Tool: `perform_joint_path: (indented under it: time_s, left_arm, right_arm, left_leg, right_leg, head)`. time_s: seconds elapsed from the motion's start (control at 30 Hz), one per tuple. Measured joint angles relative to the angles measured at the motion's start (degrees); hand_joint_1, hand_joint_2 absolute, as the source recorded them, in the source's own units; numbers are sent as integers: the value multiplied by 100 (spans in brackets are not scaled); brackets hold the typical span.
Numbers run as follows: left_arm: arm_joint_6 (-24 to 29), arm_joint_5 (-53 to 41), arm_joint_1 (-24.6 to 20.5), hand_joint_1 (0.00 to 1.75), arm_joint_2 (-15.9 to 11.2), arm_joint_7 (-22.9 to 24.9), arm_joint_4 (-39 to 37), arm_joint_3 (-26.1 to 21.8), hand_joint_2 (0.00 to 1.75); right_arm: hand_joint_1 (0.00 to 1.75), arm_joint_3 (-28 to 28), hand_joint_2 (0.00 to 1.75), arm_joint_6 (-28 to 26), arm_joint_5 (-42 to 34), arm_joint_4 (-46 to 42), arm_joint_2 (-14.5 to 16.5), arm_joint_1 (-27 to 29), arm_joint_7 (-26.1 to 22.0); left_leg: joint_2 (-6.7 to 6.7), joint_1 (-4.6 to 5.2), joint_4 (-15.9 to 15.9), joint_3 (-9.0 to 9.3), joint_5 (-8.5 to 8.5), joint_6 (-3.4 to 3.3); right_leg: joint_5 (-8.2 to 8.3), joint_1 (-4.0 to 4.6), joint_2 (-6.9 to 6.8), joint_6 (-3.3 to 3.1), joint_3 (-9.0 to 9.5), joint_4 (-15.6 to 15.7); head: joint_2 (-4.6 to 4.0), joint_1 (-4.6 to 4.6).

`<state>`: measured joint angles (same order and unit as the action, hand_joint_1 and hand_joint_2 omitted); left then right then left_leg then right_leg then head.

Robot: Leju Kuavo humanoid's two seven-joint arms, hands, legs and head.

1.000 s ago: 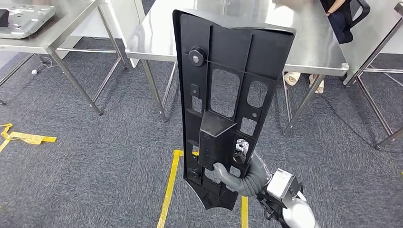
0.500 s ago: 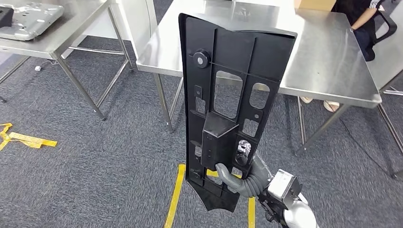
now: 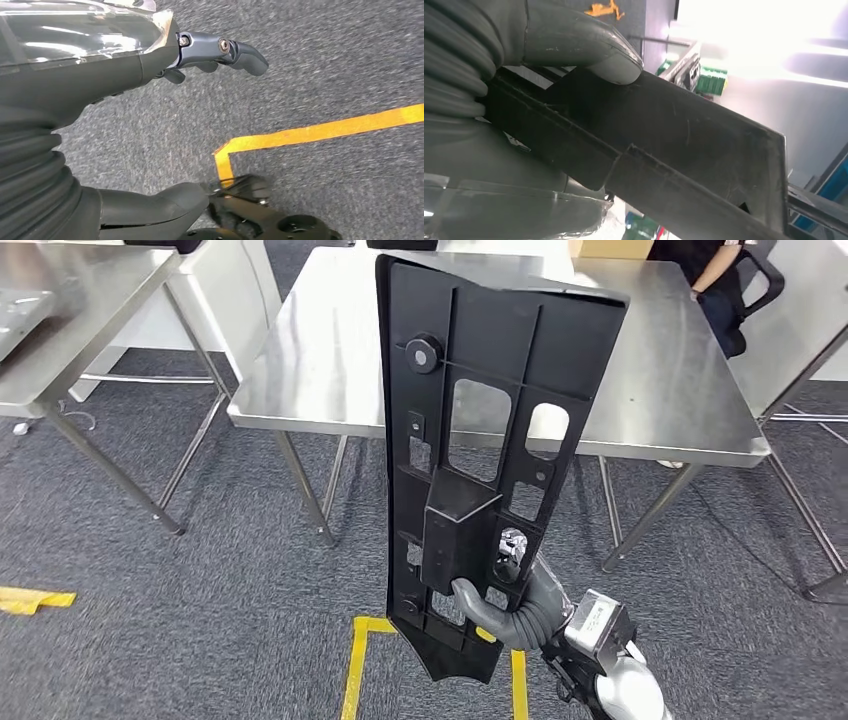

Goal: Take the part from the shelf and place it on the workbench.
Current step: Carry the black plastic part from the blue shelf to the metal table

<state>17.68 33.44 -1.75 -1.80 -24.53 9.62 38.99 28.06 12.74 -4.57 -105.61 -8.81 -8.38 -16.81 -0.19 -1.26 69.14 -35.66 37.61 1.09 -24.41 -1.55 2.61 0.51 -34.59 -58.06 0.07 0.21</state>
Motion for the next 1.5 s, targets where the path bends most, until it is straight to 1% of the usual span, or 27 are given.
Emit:
perform_joint_path:
  time_s: [0.07, 0.1, 0.13, 0.17, 0.2, 0.23, 0.27, 0.3, 0.33, 0.37, 0.4, 0.43, 0.47, 0.5, 0.53, 0.57, 0.6, 0.63, 0.67, 0.7, 0.77, 0.83, 0.87, 1.1, 1.17, 1.4, 1.5]
  left_arm:
    - [2, 1, 1, 0, 1, -1, -1, 0, 175]
    - [2, 1, 0, 0, 2, -2, -1, -1, 175]
    - [2, 1, 0, 0, 4, -2, 0, -1, 175]
    - [2, 1, 0, 0, 5, -1, 1, -1, 175]
    - [3, 2, -2, 0, 5, -1, 2, -1, 175]
    - [4, 3, -7, 0, 8, -1, 5, 0, 175]
    - [7, 4, -12, 0, 10, -2, 8, -1, 175]
    - [16, 5, -17, 0, 11, -3, 10, -1, 175]
    - [26, 6, -19, 0, 12, -3, 11, -2, 175]
    - [36, 7, -17, 0, 10, -4, 11, -2, 175]
    - [48, 8, -15, 0, 11, -4, 11, -2, 175]
    - [63, 10, -14, 0, 15, -4, 12, -2, 175]
    - [81, 16, -16, 0, 21, -4, 13, -2, 175]
    - [106, 23, -18, 0, 29, -5, 14, -2, 175]
    - [136, 33, -21, 0, 41, -6, 17, -2, 175]
    - [162, 45, -24, 0, 56, -7, 21, -3, 175]
    - [185, 55, -26, 0, 73, -8, 25, -3, 175]
    - [199, 63, -28, 0, 89, -10, 28, -4, 175]
    - [205, 67, -31, 0, 103, -11, 31, -4, 175]
    - [201, 68, -36, 0, 112, -15, 35, -4, 175]
    - [189, 68, -44, 0, 126, -26, 43, -4, 175]
    - [182, 67, -57, 0, 133, -34, 46, -3, 175]
    - [182, 67, -65, 0, 135, -34, 47, -2, 175]
    - [181, 68, -62, 0, 138, -34, 48, -2, 175]
    - [181, 68, -62, 0, 139, -33, 48, -2, 175]
    - [183, 58, -62, 0, 137, -14, 48, -2, 175]
    - [112, 19, -60, 0, 107, 14, 48, -2, 175]
  right_arm:
    - [175, -1, 175, 0, -1, 0, 2, -3, 3]
    - [175, -1, 175, 0, -3, 0, 3, -7, 5]
    - [175, -1, 175, 1, -4, 0, 6, -13, 9]
    - [175, -1, 175, 2, -5, 0, 10, -15, 13]
    - [175, -1, 175, 2, -5, 0, 13, -18, 15]
    - [175, -2, 175, 3, -5, 0, 15, -18, 18]
    - [175, -5, 175, 3, -5, 0, 16, -20, 17]
    - [175, -7, 175, 3, -6, 0, 15, -29, 17]
    - [175, -9, 175, 3, -6, 0, 15, -36, 17]
    - [175, -9, 175, 3, -7, 0, 15, -41, 17]
    - [175, -8, 175, 4, -6, 1, 15, -41, 18]
    - [175, -8, 175, 4, -5, 1, 11, -35, 19]
    - [175, -8, 175, 5, -5, 2, 7, -30, 19]
    - [175, -8, 175, 5, -4, 2, 2, -26, 20]
    - [175, -9, 175, 6, -4, 2, -2, -25, 20]
    - [175, -9, 175, 6, -4, 1, -5, -32, 20]
    - [175, -9, 175, 7, -4, 1, -7, -38, 21]
    - [175, -10, 175, 7, -4, -1, -8, -43, 21]
    - [175, -12, 175, 4, -2, -1, -10, -45, 21]
    - [175, -15, 175, 1, 4, -3, -11, -41, 22]
    - [175, -19, 175, -8, 24, -7, -12, -32, 22]
    - [175, -21, 175, -11, 34, -9, -10, -23, 21]
    - [175, -22, 175, -13, 35, -9, -11, -20, 20]
    - [175, -24, 175, -13, 37, -9, -14, -14, 20]
    - [175, -24, 175, -13, 37, -9, -14, -15, 20]
    - [175, -22, 175, -17, 68, -9, -14, -15, 22]
    - [175, -16, 175, -18, 84, -9, -13, -15, 28]
  left_leg:
    - [-137, -63, -663, 90, -632, 46]
    - [-206, -69, -889, 129, -830, 31]
    - [-259, -62, -992, 153, -953, -6]
    - [-256, -35, -988, 159, -965, -64]
    - [-224, -17, -987, 184, -996, -130]
    - [-180, -11, -1002, 209, -1064, -183]
    - [-134, -6, -1017, 222, -1078, -233]
    - [-80, 0, -1034, 231, -1091, -283]
    - [-26, 12, -1042, 233, -1091, -321]
    - [28, 35, -1043, 231, -1082, -351]
    - [90, 57, -1043, 230, -1074, -371]
    - [146, 78, -1042, 231, -1066, -385]
    - [205, 98, -1042, 236, -1058, -396]
    - [260, 113, -1042, 247, -1050, -404]
    - [315, 126, -1042, 261, -1040, -408]
    - [363, 146, -1039, 275, -1025, -401]
    - [405, 169, -1034, 286, -1007, -388]
    - [444, 190, -1030, 295, -992, -371]
    - [480, 206, -1029, 303, -979, -354]
    - [523, 209, -1041, 316, -975, -340]
    - [572, 209, -1073, 331, -969, -404]
    - [577, 210, -1093, 336, -966, -470]
    - [575, 207, -1098, 342, -973, -468]
    - [556, 189, -1134, 347, -999, -355]
    - [556, 187, -1135, 348, -998, -341]
    - [541, 211, -1127, 347, -993, -343]
    - [533, 238, -1120, 343, -978, -365]
  right_leg:
    - [-59, -23, 105, 71, 82, -6]
    - [-77, -22, 150, 107, 96, -8]
    - [-91, -15, 191, 145, 92, -9]
    - [-98, -10, 229, 184, 86, -5]
    - [-101, -8, 271, 226, 65, 9]
    - [-116, -10, 259, 261, 55, -1]
    - [-160, -4, 185, 275, 17, -72]
    - [-257, 7, 79, 265, -81, -263]
    - [-401, 18, -48, 234, -230, -578]
    - [-565, 32, -135, 200, -433, -981]
    - [-700, 39, -169, 180, -628, -1372]
    - [-768, 45, -181, 180, -754, -1624]
    - [-752, 53, -192, 195, -774, -1666]
    - [-656, 64, -217, 219, -670, -1466]
    - [-516, 86, -286, 233, -466, -1083]
    - [-383, 125, -414, 222, -233, -649]
    - [-276, 159, -520, 196, -43, -306]
    - [-216, 188, -595, 161, 72, -96]
    - [-193, 207, -616, 128, 112, -20]
    - [-174, 208, -564, 109, 112, -11]
    - [-139, 188, -502, 105, 131, 24]
    - [-119, 177, -479, 106, 156, 49]
    - [-123, 184, -476, 99, 157, 47]
    - [-135, 203, -487, 80, 146, 44]
    - [-136, 204, -487, 78, 146, 44]
    - [-132, 178, -494, 82, 152, 49]
    - [-133, 153, -502, 89, 156, 52]
  head:
    - [0, -9]
    - [0, -16]
    - [0, -23]
    - [0, -28]
    - [0, -26]
    - [0, -24]
    - [0, -19]
    - [0, -4]
    - [0, 5]
    - [0, 17]
    - [0, 24]
    - [0, 23]
    - [0, 24]
    - [0, 24]
    - [0, 25]
    - [0, 27]
    - [0, 23]
    - [0, 22]
    - [0, 20]
    - [0, 17]
    - [0, 14]
    - [0, 5]
    - [0, -1]
    - [0, 1]
    - [0, 2]
    - [0, 2]
    - [0, 2]
